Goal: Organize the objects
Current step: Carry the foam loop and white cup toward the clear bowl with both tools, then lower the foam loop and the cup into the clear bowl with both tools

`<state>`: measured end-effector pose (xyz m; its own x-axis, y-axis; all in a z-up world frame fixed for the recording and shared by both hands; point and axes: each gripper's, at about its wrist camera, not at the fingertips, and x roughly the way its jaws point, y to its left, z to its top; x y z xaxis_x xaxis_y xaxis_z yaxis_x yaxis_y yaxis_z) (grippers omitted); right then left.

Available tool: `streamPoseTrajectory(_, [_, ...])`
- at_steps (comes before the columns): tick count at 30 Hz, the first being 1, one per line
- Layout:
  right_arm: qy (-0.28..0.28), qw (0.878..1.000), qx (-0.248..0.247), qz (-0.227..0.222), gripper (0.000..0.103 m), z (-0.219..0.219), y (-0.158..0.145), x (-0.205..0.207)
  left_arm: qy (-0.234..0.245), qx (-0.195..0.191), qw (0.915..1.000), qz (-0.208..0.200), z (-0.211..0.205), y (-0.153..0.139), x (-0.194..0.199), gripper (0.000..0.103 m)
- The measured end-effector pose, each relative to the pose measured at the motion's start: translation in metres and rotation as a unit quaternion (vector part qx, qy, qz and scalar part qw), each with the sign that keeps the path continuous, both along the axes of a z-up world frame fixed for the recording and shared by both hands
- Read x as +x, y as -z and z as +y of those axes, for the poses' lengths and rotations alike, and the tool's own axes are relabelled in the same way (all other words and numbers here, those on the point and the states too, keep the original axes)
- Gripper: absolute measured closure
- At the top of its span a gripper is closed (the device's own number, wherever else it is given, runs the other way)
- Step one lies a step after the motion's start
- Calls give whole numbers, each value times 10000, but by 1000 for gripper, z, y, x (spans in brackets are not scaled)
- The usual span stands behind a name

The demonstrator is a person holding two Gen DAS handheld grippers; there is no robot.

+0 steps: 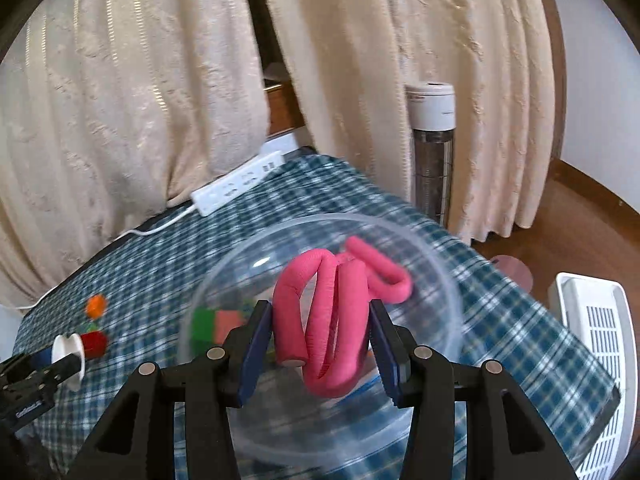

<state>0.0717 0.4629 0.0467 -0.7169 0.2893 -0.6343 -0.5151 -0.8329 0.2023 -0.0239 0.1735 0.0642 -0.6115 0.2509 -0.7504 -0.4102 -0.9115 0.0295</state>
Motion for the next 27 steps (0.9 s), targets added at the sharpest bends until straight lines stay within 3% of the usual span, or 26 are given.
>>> streamPoseTrajectory(12, [-4,10000,48,-45,49,39,11,-4,368,-184,9991,85,57,-8,1,49])
streamPoseTrajectory(19, [-115,9997,-111,200,40,45,10,5,671,-194,9975,55,95,-13,3,49])
streamPoseTrajectory(27, [-164,9986,-280,414,40,47,9,15,1035,-177,9945,-51,132,-13,4,50])
